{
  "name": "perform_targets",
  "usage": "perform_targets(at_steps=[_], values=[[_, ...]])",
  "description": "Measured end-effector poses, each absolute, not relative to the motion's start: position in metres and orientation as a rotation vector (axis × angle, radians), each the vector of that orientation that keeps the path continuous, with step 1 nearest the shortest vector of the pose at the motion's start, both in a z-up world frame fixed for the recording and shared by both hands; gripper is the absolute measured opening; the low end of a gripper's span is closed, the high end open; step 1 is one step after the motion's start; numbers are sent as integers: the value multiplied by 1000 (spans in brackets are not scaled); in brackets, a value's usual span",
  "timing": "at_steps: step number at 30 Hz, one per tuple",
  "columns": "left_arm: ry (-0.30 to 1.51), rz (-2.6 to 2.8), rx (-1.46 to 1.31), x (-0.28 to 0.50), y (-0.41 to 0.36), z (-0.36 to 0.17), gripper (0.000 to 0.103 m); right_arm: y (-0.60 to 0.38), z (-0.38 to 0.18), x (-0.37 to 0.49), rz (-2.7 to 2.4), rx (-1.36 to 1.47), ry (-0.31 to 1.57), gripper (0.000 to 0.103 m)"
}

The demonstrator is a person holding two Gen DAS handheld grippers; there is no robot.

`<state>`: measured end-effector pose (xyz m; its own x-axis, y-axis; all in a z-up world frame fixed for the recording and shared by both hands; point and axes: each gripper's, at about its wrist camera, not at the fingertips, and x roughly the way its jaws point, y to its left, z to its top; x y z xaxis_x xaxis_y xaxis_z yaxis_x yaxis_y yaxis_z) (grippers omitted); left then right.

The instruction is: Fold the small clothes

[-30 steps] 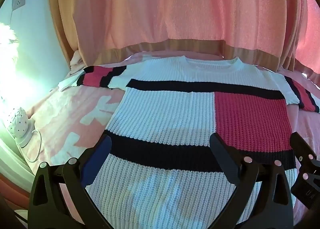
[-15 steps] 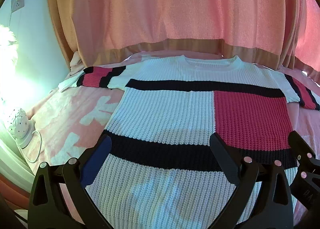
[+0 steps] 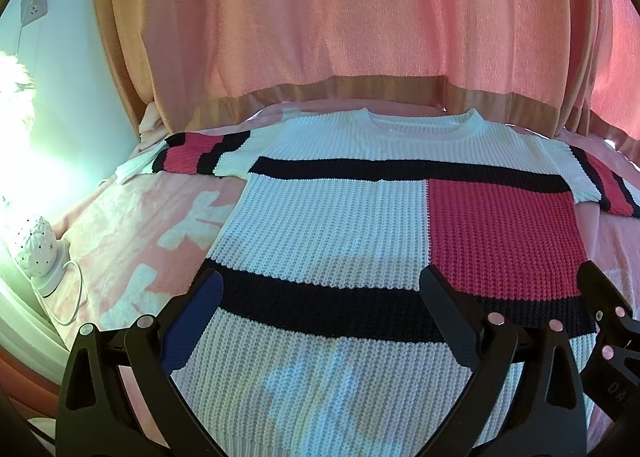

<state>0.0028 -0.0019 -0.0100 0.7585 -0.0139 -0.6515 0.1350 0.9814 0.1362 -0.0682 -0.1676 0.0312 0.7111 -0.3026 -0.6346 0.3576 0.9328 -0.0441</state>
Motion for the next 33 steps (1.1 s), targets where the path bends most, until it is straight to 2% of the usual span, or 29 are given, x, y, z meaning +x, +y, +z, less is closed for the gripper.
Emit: perform_targets(at_steps=[33], values=[[706,-82,181,3,-2,-11,96,-165,29,-68,-366,79,689,98]])
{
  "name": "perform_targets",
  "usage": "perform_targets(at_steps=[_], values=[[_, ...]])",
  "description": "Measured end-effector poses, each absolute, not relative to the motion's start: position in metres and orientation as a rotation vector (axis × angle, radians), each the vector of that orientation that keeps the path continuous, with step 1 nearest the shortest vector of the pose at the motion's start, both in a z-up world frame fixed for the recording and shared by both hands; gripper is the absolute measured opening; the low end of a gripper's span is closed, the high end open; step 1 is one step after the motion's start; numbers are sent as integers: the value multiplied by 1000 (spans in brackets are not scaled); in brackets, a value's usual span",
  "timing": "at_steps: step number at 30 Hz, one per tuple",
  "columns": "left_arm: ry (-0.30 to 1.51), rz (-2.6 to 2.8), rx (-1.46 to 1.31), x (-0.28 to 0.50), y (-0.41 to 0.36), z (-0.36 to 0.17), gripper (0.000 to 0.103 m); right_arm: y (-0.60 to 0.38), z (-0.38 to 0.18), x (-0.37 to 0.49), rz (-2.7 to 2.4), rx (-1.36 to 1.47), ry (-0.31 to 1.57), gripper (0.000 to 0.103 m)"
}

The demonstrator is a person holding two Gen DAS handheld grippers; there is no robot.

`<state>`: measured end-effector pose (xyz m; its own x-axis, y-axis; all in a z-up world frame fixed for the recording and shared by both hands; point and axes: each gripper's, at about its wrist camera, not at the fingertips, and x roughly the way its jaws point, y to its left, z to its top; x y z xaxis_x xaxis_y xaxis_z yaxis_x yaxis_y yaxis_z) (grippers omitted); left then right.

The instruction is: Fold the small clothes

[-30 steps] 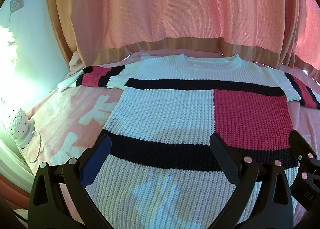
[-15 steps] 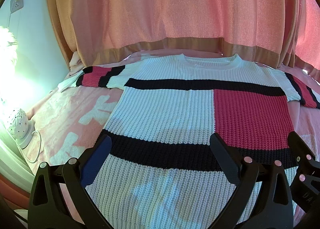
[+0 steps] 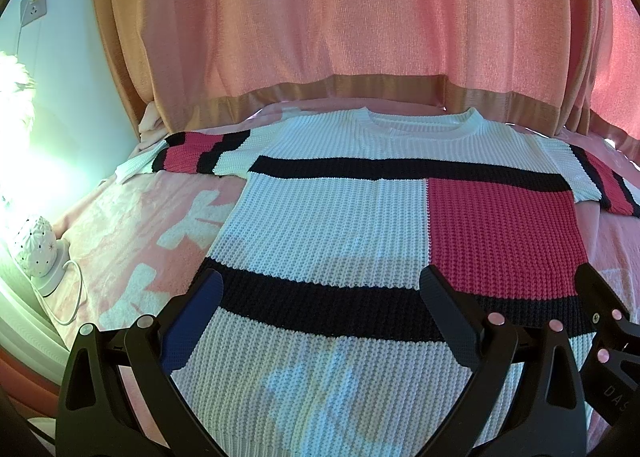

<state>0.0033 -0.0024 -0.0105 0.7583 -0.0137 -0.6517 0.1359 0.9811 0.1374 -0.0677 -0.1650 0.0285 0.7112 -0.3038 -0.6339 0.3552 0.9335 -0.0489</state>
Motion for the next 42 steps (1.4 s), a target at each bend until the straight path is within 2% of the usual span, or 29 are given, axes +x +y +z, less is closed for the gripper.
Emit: perform_targets(at_steps=[32,36,42], values=[[734,-105,137,7,0,1,96,-174,23,-68,-357,67,682,98],[690,-142,115,14,-5,33,97,-210,32,-75,-298,103,647,96],[549,-213,103,42,-24,75,98,-351,48,-107,-368,265,602,96]])
